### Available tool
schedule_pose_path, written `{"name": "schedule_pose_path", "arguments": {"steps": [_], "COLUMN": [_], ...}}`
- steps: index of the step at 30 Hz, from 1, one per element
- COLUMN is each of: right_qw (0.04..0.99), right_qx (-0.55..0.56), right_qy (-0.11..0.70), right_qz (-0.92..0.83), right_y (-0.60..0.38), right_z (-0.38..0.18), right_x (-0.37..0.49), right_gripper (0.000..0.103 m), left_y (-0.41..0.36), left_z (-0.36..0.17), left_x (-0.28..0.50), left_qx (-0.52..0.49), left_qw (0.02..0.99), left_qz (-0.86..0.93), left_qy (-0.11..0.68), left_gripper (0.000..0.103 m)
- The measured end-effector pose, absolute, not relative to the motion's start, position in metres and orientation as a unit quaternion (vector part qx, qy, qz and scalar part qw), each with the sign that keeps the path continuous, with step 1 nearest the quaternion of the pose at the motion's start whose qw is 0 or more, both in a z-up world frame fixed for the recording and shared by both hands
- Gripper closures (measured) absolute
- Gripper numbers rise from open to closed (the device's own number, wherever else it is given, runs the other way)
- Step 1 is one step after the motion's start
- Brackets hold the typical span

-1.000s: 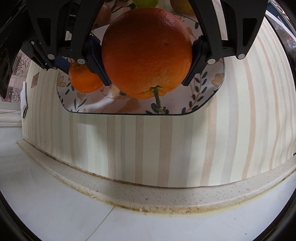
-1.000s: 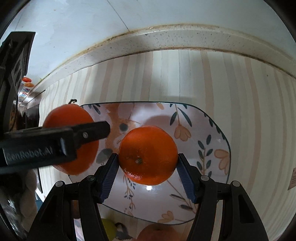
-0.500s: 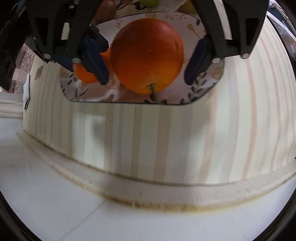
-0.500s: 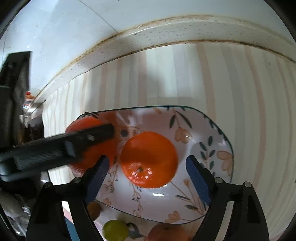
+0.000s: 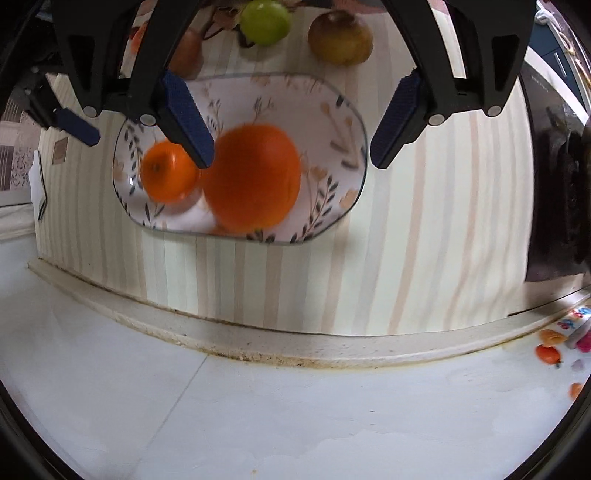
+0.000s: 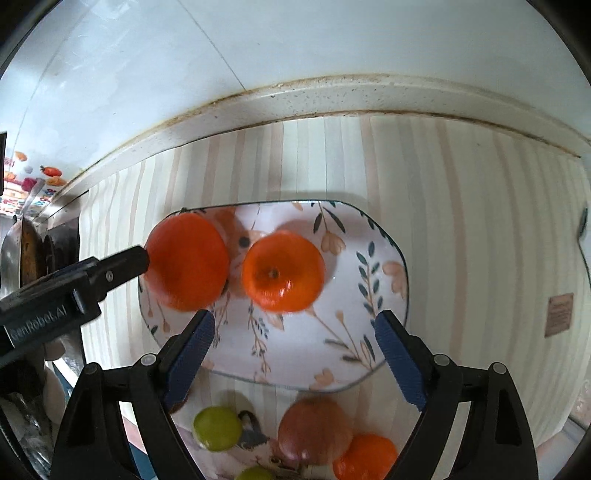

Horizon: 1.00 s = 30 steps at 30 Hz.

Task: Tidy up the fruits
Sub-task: 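Carry both citrus fruits onto the floral plate and open both tools, then withdraw both tools from the plate toward the remaining fruit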

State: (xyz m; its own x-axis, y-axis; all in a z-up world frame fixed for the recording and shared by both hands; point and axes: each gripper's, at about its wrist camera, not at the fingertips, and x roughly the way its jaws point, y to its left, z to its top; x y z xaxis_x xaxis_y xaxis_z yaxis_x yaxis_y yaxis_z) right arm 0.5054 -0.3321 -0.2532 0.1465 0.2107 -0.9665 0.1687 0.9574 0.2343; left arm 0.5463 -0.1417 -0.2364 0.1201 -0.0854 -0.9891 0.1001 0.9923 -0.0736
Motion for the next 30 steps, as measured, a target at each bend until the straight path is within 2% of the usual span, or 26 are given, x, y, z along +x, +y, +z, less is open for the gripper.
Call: {"name": "schedule_pose_path", "arguments": {"steps": [16, 30], "right_qw": [0.809, 0.844], "right_qx": [0.107, 0.112], "right_qy": [0.579, 0.525], "right_qz": [-0.006, -0.004], "right_y": [-0.318, -0.311], "right_z": [-0.172, -0.107], "right_x": [0.417, 0.362], "right_gripper": [0.012, 0.012], "left_y": [-0.131, -0.128], "left_z": [-0.165, -0.109], "left_x": [0.453, 0.404], "left_qx": [0.028, 0.025], "left_qw": [0.806, 0.838], "left_qz": [-0.082, -0.093], "left_qy": [0.585, 0.538], "left_gripper": [0.017, 0.017]}}
